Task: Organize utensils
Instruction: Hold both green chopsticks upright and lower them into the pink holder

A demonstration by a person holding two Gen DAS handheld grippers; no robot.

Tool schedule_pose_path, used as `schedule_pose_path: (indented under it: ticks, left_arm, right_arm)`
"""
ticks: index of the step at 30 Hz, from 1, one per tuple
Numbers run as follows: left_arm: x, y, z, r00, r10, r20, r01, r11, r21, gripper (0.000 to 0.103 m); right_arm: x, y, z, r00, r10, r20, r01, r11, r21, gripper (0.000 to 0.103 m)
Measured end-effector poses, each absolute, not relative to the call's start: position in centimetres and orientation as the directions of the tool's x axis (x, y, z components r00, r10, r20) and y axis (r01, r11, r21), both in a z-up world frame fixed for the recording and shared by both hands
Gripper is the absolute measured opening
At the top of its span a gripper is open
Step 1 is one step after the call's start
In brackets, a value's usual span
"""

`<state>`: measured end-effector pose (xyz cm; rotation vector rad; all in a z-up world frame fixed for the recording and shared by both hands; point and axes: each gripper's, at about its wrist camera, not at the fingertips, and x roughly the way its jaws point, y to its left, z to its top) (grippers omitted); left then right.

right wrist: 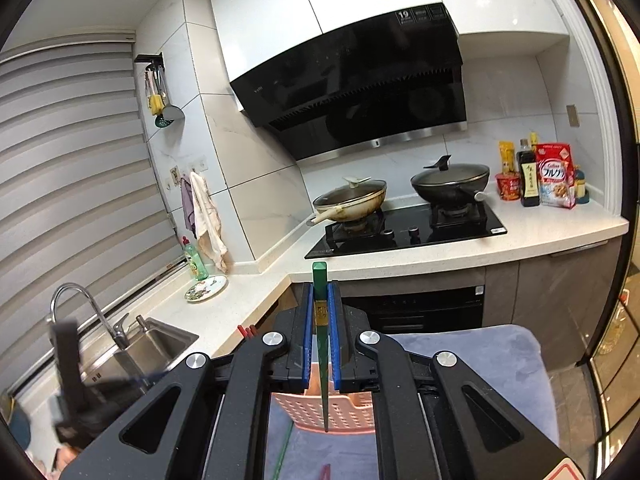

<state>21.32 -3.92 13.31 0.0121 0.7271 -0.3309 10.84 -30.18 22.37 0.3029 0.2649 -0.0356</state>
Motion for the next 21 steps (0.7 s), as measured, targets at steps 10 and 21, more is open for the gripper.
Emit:
schedule_pose_path:
  ticks: [10, 21]
  left_arm:
    - [18.3, -4.1, 0.9, 0.535, -0.225, -0.814, 0.277, 0.957, -0.083, 0.047]
    - [17.1, -6.4, -4.9, 0.455, -0.217, -0.864, 0.316, 0.946, -0.071, 0.051]
  right_arm:
    - [5.0, -29.9, 21.2, 0.958, -0.06, -0.282, 0.136, 0.955, 0.262, 0.007]
    - [3.9, -29.2, 19.9, 0.949, -0.063, -0.31, 0.148, 0.954, 0.259, 0.007]
